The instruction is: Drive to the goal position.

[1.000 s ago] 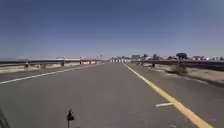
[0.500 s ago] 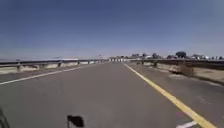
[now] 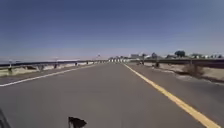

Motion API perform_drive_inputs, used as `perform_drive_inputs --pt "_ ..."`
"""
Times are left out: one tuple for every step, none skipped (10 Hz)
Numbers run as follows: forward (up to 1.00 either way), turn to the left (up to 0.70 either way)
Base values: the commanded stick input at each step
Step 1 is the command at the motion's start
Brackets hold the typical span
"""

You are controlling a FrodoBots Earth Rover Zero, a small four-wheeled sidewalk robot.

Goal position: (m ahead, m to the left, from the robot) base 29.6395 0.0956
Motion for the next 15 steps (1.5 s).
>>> perform_drive_inputs --pt "1.0 0.0" --pt "1.0 0.0" --pt "1.0 0.0" --pt "1.0 0.0" --pt "1.0 0.0" --pt "1.0 0.0" --pt "1.0 0.0" --pt "1.0 0.0" --pt "1.0 0.0" --pt "1.0 0.0" --pt "1.0 0.0" --pt "1.0 0.0" --pt "1.0 0.0" --pt "1.0 0.0" --pt "1.0 0.0"
